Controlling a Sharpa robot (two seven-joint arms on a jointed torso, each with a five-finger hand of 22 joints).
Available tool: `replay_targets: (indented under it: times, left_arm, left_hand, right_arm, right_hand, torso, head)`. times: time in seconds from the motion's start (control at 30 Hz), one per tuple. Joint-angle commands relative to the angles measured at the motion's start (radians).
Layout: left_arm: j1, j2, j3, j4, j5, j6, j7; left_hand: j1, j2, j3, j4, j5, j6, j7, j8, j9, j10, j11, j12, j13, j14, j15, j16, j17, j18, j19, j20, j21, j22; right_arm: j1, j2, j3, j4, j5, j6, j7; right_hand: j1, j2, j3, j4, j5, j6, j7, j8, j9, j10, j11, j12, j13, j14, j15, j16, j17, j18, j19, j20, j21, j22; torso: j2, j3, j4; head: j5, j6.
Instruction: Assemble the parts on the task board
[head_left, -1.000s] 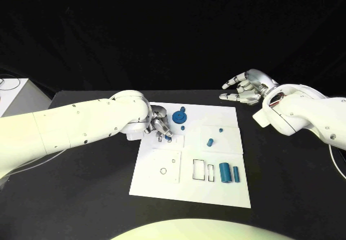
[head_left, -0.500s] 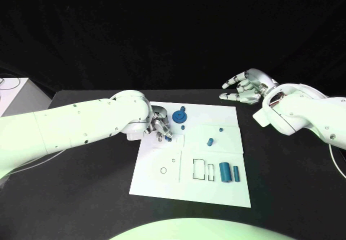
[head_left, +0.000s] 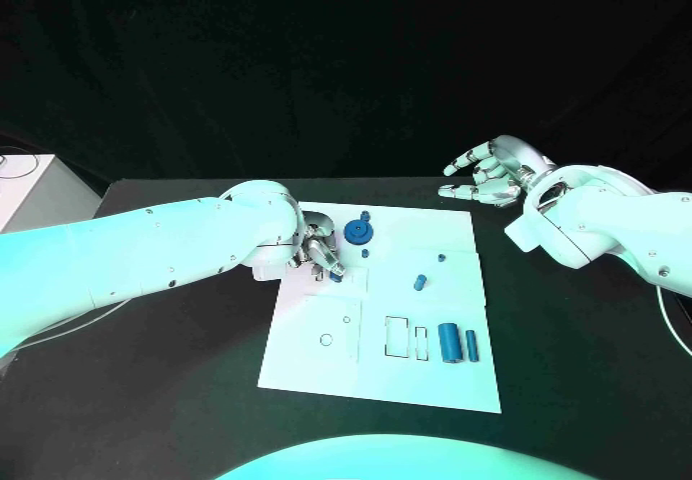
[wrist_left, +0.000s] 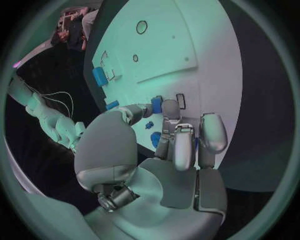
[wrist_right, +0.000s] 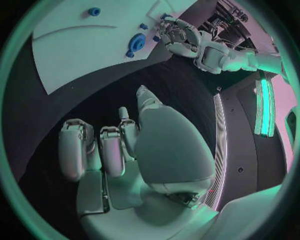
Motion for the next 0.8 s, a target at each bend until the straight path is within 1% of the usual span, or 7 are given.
replay_targets:
  times: [0.03,0.53,0.67,0.8]
  left_arm:
    - [-0.002,0.002,-0.001,0.004,-0.008,0.022,0.004]
    - [-0.004,0.001,-0.002,0.002,-0.009,0.025,0.003]
    - [-0.007,0.003,-0.003,-0.003,-0.01,0.026,0.003]
    - [-0.009,0.005,-0.005,-0.005,-0.012,0.027,0.003]
  left_hand:
    - [0.003,0.005,0.212,-0.22,0.004,0.01,-0.005,0.003,0.099,0.005,-0.01,0.002,-0.002,0.072,-0.006,0.003,0.151,-0.019,0.006,0.0,0.005,0.0]
    - [0.002,0.005,0.212,-0.22,0.006,0.011,-0.005,0.003,0.1,0.006,-0.01,0.003,-0.001,0.072,-0.007,0.003,0.151,-0.019,0.007,0.0,0.006,0.002]
    - [0.002,0.005,0.212,-0.22,0.006,0.011,-0.005,0.003,0.1,0.006,-0.01,0.003,-0.001,0.072,-0.007,0.003,0.151,-0.019,0.007,0.0,0.006,0.002]
    - [0.002,0.005,0.212,-0.22,0.006,0.011,-0.005,0.003,0.1,0.006,-0.01,0.003,-0.001,0.072,-0.007,0.003,0.151,-0.019,0.007,0.0,0.006,0.002]
  right_arm:
    - [0.0,0.0,0.0,-0.001,-0.01,0.002,0.007]
    - [-0.003,0.002,0.0,-0.002,-0.022,0.002,0.008]
    - [-0.003,0.001,0.0,0.0,-0.037,0.001,0.009]
    - [-0.003,0.001,0.0,0.0,-0.042,0.001,0.009]
  right_hand:
    - [-0.009,-0.002,0.007,0.001,0.002,-0.006,-0.001,0.006,0.001,-0.006,0.001,-0.003,0.072,0.072,-0.006,-0.006,0.154,0.018,0.003,-0.005,-0.006,0.168]
    - [-0.01,-0.001,0.007,0.001,0.003,-0.006,-0.001,0.007,0.001,-0.006,0.001,-0.003,0.072,0.072,-0.006,-0.006,0.154,0.018,0.003,-0.005,-0.007,0.168]
    - [-0.011,0.0,0.007,0.001,0.004,-0.005,-0.001,0.008,0.001,-0.005,0.001,-0.002,0.072,0.072,-0.006,-0.006,0.153,0.018,0.003,-0.005,-0.008,0.168]
    - [-0.011,0.0,0.007,0.001,0.004,-0.005,-0.001,0.008,0.001,-0.005,0.001,-0.002,0.072,0.072,-0.006,-0.006,0.153,0.018,0.003,-0.005,-0.008,0.168]
  torso:
    - [0.0,0.0003,0.0009]
    - [0.0,0.0008,0.0001]
    - [0.001,0.0011,-0.0009]
    - [0.001,0.001,0.0004]
  head:
    - [0.0,-0.003]
    - [0.0,-0.004]
    - [0.0,-0.006]
    - [-0.002,-0.009]
